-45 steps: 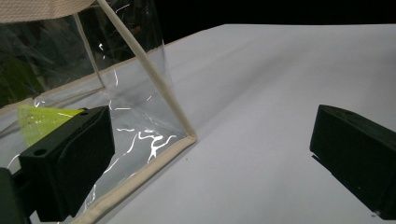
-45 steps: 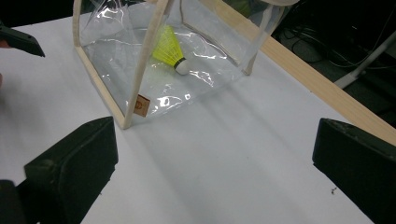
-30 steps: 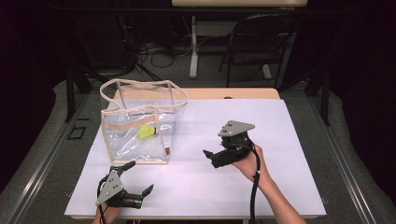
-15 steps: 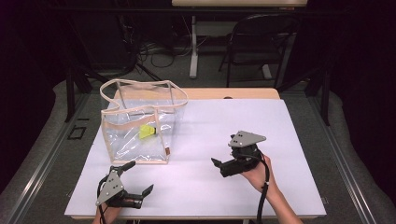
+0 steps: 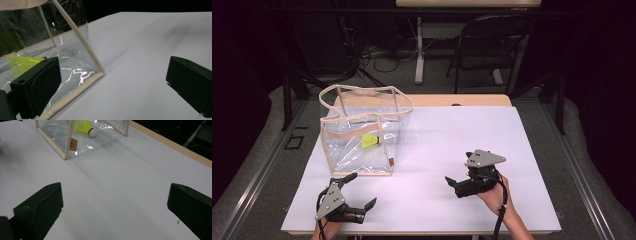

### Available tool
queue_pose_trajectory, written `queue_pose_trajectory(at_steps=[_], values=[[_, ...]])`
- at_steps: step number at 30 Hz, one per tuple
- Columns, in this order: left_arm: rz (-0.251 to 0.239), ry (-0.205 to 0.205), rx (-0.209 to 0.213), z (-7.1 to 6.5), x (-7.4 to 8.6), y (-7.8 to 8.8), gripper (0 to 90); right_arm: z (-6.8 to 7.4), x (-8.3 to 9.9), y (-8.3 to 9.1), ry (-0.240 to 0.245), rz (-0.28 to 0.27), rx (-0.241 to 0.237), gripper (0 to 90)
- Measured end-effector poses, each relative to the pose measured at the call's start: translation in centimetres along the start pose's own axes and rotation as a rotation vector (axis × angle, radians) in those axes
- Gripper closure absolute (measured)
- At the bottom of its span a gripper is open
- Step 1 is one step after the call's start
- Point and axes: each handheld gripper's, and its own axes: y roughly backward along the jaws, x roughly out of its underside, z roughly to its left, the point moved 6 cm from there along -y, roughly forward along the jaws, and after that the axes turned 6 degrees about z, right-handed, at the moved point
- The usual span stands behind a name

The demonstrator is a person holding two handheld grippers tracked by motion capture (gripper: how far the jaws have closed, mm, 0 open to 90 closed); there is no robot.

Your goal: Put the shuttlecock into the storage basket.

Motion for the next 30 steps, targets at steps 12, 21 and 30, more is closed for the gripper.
queue_pose_trajectory(at_steps=[12, 21, 30], values=[[-0.001, 0.001, 0.001, 0.0, 0.0, -0.1, 0.0, 0.5, 2.2, 0.1, 0.018, -0.005, 0.006, 0.1], [0.001, 0.003, 0.001, -0.1, 0.0, -0.1, 0.0, 0.8, 3.6, 0.5, 0.032, -0.017, 0.004, 0.1], [0.004, 0.002, 0.004, -0.1, 0.0, -0.2, 0.0, 1.1, 5.3, 1.0, 0.058, -0.043, 0.010, 0.1]])
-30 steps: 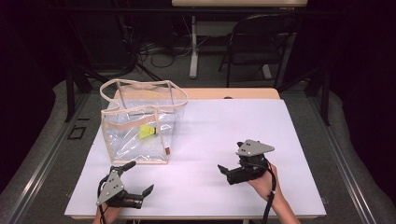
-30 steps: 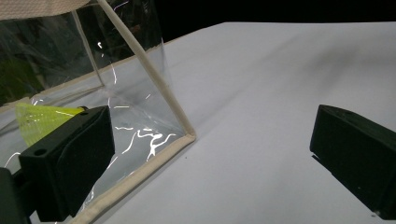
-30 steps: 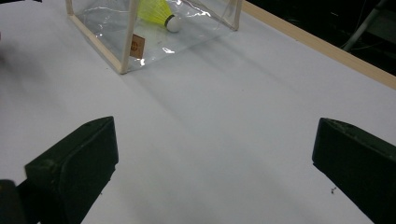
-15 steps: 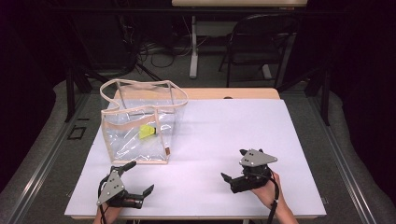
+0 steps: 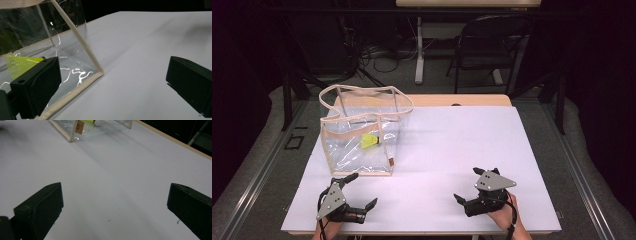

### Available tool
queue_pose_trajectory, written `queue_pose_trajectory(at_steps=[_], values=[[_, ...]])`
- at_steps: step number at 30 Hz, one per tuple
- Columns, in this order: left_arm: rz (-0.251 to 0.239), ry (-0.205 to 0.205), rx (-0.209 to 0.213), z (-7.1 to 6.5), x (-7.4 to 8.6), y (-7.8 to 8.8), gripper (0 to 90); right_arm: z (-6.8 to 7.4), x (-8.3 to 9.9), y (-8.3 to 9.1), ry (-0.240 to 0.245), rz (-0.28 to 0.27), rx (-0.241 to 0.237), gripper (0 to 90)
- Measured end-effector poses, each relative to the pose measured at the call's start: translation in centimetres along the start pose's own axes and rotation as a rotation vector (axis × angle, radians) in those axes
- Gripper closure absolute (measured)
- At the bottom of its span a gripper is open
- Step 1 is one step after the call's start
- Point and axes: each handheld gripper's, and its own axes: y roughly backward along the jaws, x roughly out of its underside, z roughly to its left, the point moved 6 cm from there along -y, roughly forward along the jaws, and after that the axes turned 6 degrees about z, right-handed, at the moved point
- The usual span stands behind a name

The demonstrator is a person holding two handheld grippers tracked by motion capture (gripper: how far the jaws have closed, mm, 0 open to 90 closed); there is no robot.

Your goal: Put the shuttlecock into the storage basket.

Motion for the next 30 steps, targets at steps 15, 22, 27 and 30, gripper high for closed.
queue_pose_trajectory(at_steps=[15, 22, 27, 30], values=[[0.006, -0.002, -0.002, 0.0, 0.1, -0.1, 0.0, 0.3, 3.1, 0.9, 0.012, -0.047, 0.036, 0.3], [0.010, -0.002, -0.002, 0.0, 0.2, -0.2, 0.0, 0.3, 4.7, 1.5, 0.002, -0.069, 0.058, 0.0], [0.012, -0.006, 0.002, 0.0, 0.2, -0.3, 0.0, 0.2, 5.4, 1.8, 0.002, -0.095, 0.068, 0.0], [0.010, -0.006, 0.004, 0.0, 0.2, -0.3, 0.0, 0.2, 5.4, 1.8, 0.008, -0.104, 0.071, 0.0]])
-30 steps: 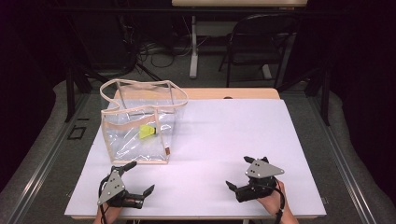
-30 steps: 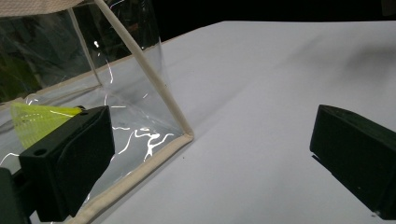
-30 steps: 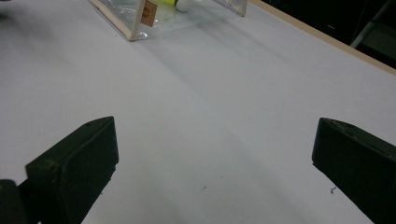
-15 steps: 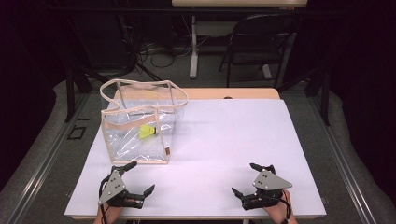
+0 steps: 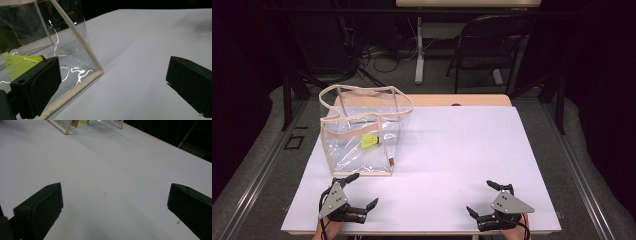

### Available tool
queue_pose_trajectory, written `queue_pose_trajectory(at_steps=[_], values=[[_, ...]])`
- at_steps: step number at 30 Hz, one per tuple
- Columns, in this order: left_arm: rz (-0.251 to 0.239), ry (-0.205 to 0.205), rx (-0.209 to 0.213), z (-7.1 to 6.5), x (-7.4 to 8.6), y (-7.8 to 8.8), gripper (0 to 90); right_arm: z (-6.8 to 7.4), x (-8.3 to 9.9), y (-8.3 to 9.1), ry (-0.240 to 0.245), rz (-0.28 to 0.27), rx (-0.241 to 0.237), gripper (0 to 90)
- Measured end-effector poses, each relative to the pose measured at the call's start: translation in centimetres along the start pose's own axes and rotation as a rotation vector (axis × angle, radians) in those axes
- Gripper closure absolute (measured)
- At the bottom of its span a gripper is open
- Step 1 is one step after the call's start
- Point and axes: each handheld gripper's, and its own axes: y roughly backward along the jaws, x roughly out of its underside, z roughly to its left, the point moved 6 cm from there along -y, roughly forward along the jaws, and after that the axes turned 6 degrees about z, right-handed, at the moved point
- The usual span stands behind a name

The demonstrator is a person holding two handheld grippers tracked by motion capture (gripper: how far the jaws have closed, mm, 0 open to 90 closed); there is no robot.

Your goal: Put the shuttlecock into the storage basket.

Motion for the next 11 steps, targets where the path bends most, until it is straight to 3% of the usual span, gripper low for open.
queue_pose_trajectory(at_steps=[11], values=[[0.005, -0.002, 0.004, -0.01, -0.01, -0.16, 0.0, -0.15, -0.13, 0.10, 0.001, -0.022, -0.001, 0.0]])
